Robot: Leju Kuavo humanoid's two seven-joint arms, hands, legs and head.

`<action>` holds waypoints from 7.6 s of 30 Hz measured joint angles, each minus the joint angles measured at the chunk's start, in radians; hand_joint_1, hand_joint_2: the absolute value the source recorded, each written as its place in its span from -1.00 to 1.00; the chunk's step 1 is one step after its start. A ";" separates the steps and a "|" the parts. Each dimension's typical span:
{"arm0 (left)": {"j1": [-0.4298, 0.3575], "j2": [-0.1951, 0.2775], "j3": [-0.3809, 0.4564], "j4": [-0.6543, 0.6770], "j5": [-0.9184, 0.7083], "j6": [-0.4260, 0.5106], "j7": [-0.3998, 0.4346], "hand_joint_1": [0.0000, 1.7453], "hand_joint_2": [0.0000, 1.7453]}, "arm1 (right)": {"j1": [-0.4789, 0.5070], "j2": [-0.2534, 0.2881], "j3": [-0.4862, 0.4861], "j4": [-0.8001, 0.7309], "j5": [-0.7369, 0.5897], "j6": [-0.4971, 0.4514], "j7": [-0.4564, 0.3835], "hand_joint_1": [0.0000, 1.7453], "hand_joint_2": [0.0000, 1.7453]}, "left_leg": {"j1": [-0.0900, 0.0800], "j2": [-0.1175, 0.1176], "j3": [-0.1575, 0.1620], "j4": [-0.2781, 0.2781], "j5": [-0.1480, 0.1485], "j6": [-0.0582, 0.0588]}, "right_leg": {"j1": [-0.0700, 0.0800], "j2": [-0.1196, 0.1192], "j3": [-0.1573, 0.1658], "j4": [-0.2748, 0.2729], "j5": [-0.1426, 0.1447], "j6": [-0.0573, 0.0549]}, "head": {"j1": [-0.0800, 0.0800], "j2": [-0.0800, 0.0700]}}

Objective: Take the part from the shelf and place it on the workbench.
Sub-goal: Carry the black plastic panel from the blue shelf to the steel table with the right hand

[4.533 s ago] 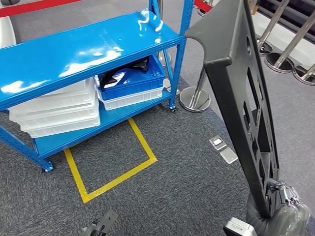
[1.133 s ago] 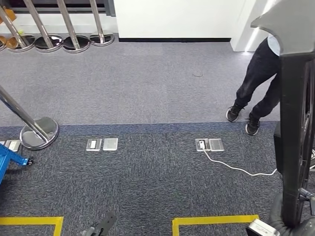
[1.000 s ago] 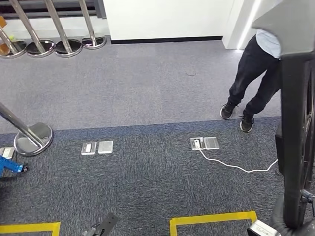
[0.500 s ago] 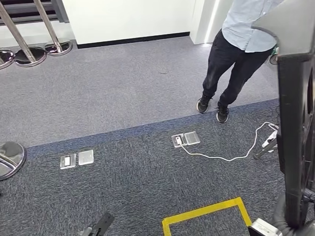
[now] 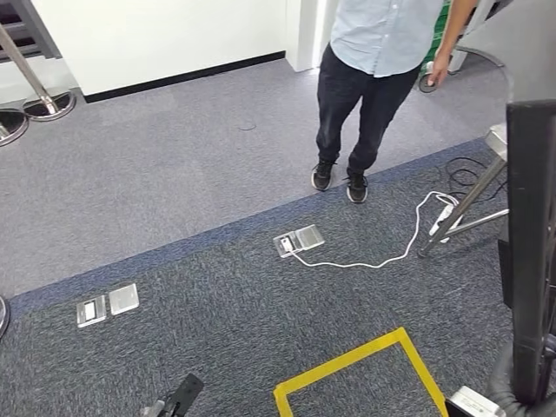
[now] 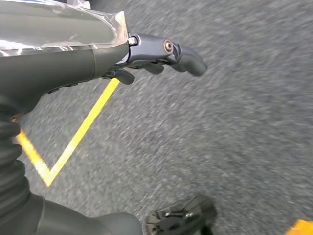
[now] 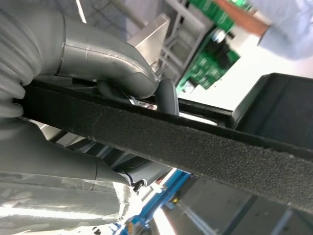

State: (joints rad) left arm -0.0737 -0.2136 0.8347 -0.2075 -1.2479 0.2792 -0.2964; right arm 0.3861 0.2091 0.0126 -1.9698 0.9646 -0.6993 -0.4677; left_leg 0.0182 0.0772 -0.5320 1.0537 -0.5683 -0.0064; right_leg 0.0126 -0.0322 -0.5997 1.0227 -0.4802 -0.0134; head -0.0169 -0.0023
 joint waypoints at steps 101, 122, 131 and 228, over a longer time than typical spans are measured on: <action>-0.003 0.015 0.009 0.000 -0.005 -0.109 -0.039 -1.00 1.00 | -0.050 -0.064 0.077 0.091 -0.021 0.002 0.112 1.00 1.00 | -0.005 -0.073 -0.083 0.055 0.055 0.007 | -0.010 0.049 0.036 0.003 -0.037 -0.006 | 0.003 0.000; -0.008 0.016 0.010 0.000 -0.007 -0.112 -0.038 -1.00 1.00 | -0.048 -0.080 0.082 0.091 -0.029 0.001 0.090 1.00 1.00 | 0.005 -0.071 0.007 -0.021 0.000 -0.009 | -0.021 0.036 -0.005 0.008 -0.014 0.013 | 0.006 0.000; 0.000 0.016 0.010 0.000 -0.007 -0.112 -0.039 -1.00 1.00 | -0.048 -0.077 0.074 0.090 -0.039 0.001 0.088 1.00 1.00 | -0.005 -0.071 -0.105 0.094 0.048 0.008 | -0.013 0.046 0.067 -0.001 -0.064 -0.004 | 0.004 0.000; -0.009 0.006 0.008 0.000 -0.040 -0.101 -0.029 -1.00 1.00 | -0.049 -0.095 0.094 0.103 -0.037 0.002 0.089 1.00 1.00 | -0.004 -0.073 -0.062 -0.015 0.073 0.017 | -0.015 0.053 0.072 -0.016 -0.062 0.029 | 0.005 0.000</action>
State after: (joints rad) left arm -0.0830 -0.2080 0.8431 -0.2071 -1.2876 0.1787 -0.3254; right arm 0.3373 0.1142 0.1069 -1.8668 0.9278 -0.6977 -0.3782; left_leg 0.0144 0.0038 -0.5944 1.0384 -0.4955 0.0102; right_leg -0.0019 0.0203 -0.5279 1.0062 -0.5424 0.0151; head -0.0121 -0.0023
